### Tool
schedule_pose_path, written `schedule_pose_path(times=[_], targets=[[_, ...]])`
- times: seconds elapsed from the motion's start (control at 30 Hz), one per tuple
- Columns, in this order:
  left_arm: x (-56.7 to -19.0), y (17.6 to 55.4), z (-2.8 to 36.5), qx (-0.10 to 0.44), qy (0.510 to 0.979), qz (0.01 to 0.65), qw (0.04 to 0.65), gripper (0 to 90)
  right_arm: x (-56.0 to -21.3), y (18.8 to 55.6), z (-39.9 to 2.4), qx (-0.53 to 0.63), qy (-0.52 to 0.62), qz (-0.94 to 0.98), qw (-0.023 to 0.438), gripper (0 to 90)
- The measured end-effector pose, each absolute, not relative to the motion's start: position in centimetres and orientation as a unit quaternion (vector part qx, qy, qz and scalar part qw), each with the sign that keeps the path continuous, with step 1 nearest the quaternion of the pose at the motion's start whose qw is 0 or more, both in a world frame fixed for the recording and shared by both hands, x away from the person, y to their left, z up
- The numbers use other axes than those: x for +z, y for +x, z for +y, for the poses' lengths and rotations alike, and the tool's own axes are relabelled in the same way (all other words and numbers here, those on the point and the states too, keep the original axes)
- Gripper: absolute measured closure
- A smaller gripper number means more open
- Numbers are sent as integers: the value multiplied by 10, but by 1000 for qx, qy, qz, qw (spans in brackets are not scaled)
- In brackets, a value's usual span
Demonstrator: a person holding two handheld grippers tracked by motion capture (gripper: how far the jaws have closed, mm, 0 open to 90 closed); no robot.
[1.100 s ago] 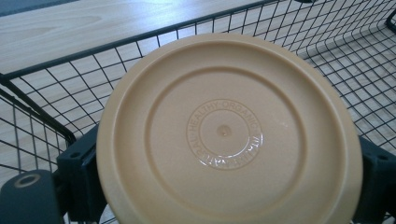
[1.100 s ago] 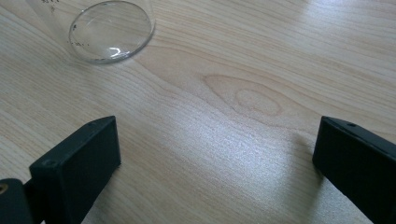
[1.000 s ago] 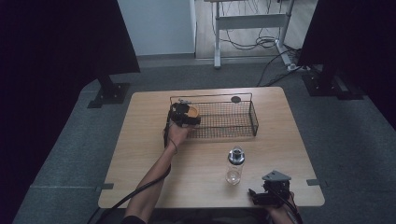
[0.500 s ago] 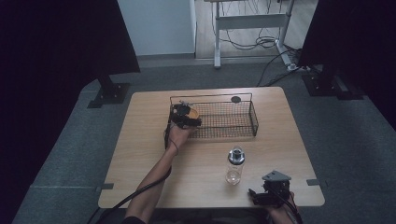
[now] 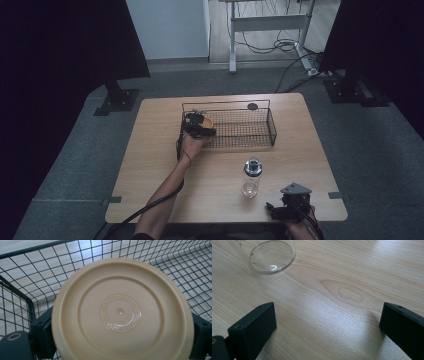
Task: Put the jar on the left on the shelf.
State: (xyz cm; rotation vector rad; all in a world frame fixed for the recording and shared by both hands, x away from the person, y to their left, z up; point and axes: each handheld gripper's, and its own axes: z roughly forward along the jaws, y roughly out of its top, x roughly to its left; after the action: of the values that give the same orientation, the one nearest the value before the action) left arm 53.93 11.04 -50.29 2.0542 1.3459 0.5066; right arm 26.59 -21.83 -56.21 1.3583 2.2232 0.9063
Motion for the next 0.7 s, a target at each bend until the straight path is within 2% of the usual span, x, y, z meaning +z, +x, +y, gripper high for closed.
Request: schedule_pose_path(times=[0.37, 0.7], targets=[[-500, 537, 114, 187, 777, 502, 332, 66, -562, 266, -218, 323, 483, 791, 190, 2], [-488, 532, 116, 205, 776, 485, 347, 72, -562, 266, -218, 323, 483, 792, 190, 2]])
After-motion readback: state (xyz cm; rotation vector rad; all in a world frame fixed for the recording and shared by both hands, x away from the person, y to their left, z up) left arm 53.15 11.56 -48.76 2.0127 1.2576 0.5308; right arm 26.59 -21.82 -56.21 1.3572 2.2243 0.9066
